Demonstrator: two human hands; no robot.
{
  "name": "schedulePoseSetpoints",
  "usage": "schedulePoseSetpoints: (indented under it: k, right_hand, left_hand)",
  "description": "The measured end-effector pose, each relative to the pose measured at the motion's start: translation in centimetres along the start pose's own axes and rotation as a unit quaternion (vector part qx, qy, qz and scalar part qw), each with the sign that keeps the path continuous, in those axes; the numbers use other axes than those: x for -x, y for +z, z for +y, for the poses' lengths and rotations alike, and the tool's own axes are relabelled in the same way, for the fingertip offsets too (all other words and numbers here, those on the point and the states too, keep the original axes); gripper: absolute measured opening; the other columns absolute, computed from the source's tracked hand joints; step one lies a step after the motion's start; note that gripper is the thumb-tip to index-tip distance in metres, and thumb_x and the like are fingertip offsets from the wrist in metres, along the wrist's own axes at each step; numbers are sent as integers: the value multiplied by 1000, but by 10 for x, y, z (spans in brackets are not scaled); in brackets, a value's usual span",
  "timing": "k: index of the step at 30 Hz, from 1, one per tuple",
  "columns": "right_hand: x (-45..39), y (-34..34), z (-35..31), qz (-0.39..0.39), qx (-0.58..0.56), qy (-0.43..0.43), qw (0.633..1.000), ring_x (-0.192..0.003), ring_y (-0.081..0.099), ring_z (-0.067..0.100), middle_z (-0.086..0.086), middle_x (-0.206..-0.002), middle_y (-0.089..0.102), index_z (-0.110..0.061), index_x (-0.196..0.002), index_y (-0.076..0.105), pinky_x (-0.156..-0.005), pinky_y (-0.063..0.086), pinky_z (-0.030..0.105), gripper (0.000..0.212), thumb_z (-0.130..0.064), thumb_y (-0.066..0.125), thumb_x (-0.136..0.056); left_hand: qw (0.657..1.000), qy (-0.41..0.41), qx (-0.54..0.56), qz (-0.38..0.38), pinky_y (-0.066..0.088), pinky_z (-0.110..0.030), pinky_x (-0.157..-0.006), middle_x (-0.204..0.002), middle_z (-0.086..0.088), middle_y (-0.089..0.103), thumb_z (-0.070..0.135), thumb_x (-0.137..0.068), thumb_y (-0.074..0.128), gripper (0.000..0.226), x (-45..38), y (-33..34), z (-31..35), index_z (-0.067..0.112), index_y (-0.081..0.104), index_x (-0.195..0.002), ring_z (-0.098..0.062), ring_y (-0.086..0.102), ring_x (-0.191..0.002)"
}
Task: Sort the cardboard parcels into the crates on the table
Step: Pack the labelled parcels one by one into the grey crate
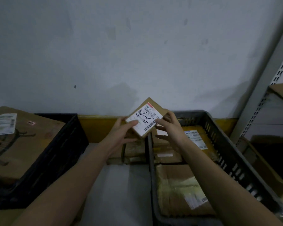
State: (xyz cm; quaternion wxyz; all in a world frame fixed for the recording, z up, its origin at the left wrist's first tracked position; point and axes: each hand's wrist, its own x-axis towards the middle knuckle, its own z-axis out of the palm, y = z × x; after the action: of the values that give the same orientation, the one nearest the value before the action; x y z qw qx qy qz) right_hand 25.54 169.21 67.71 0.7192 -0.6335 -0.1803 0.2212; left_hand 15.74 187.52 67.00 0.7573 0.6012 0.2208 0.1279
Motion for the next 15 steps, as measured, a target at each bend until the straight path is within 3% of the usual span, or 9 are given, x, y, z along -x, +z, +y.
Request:
schedulePoseSetpoints:
  k: [3,5,7,9,10,12,15]
  right_hand:
    - [-2,-26,-7,34,96,7,995,-100,68,22,5,-115,67,-20,-124,46,-81,59,43,40,-40,63,-94]
    - [2,-48,0,39,166,-5,985,-96,69,20,6,-113,67,-17,-128,45,-79,60,39,43,-41,60,-96]
    - [9,-68,19,36,207,-1,978,-100,68,19,3,-117,66,-19,-134,46,-84,60,43,42,-38,57,-99]
    - [15,-84,40,41,210,34,976,-101,68,18,3,-118,66,-19,-135,50,-83,61,43,39,-36,55,-100]
    - [18,-91,49,48,200,59,977,-102,67,20,4,-120,65,-17,-137,50,-81,61,42,41,-34,55,-100]
    - [19,-105,61,66,167,106,978,-105,64,24,6,-123,62,-14,-139,48,-76,62,39,43,-32,56,-100]
    - [19,-123,70,93,193,140,967,-100,63,21,8,-121,61,-11,-132,49,-81,61,43,37,-29,55,-100]
  left_hand:
    - [997,20,-64,-22,61,-47,-77,-106,-8,76,22,-85,77,39,-10,22,-6,17,56,-117,-25,74,-93]
    - [994,16,-98,-36,61,-45,-81,-107,-7,75,23,-86,76,34,-16,37,-14,15,60,-115,-24,74,-94]
    - [988,22,-148,-43,60,-31,-75,-111,-4,74,27,-89,73,28,-20,51,-26,18,64,-113,-15,73,-92]
    - [976,48,-205,-55,54,-18,-70,-121,-2,70,35,-92,67,34,-20,63,-40,20,63,-122,-6,69,-96]
    - [968,60,-238,-54,53,-18,-76,-131,0,64,41,-94,63,43,-20,68,-48,21,59,-132,-6,65,-105]
    - [948,66,-311,-24,42,-30,-104,-148,-1,44,51,-98,50,58,-21,77,-65,23,42,-148,-16,48,-130]
    - [939,34,-341,26,25,-33,-111,-160,-6,21,43,-105,37,55,-18,81,-88,24,25,-155,-25,27,-145]
